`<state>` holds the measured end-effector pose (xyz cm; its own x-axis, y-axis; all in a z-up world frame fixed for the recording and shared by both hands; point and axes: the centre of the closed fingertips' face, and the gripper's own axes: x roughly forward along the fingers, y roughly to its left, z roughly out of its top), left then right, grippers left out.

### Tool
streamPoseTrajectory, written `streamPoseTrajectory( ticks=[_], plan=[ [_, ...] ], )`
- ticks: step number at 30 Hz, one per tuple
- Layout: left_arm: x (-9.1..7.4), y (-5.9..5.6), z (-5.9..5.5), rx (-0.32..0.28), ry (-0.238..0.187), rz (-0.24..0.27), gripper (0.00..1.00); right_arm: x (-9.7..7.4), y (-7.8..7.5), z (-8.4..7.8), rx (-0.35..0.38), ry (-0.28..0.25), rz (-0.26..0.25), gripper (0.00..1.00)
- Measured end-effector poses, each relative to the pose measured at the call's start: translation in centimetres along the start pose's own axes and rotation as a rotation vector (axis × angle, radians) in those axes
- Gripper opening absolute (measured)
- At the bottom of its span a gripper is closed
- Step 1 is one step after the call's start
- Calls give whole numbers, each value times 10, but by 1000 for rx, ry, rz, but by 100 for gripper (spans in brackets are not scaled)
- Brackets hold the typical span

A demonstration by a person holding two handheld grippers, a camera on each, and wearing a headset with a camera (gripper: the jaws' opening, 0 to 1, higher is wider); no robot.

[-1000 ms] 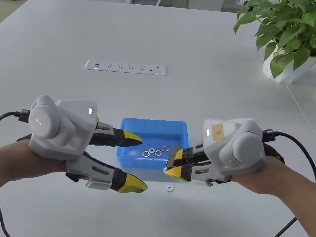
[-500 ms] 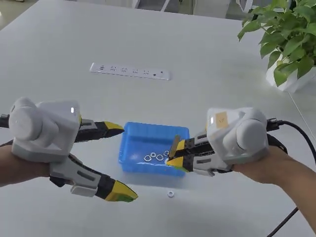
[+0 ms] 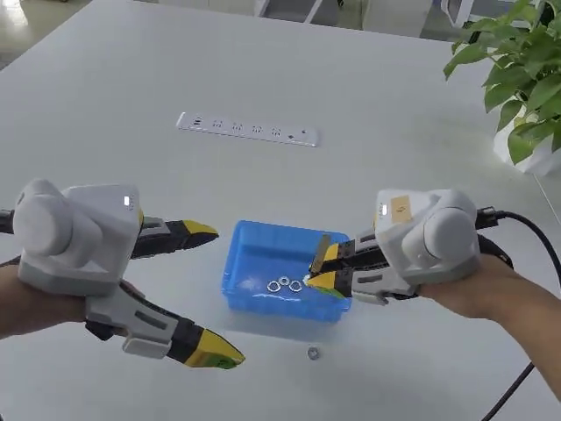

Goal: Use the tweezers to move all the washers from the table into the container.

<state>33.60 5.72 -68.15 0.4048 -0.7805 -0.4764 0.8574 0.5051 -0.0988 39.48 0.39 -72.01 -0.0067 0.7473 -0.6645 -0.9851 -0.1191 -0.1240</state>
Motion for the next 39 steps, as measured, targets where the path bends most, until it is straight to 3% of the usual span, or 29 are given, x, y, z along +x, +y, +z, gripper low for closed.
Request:
streamPoseTrajectory(
  ticks=[13, 33, 39],
  plan=[
    [-3, 5, -2, -18, -6, 17, 99, 18, -14, -17, 18, 5, 17, 8],
    [-3, 14, 1, -18, -15, 25, 99, 40, -13, -44, 33, 42, 53, 8],
    [1, 16, 3, -14, -14, 16, 94, 42, -13, -46, 38, 39, 54, 9]
  ],
)
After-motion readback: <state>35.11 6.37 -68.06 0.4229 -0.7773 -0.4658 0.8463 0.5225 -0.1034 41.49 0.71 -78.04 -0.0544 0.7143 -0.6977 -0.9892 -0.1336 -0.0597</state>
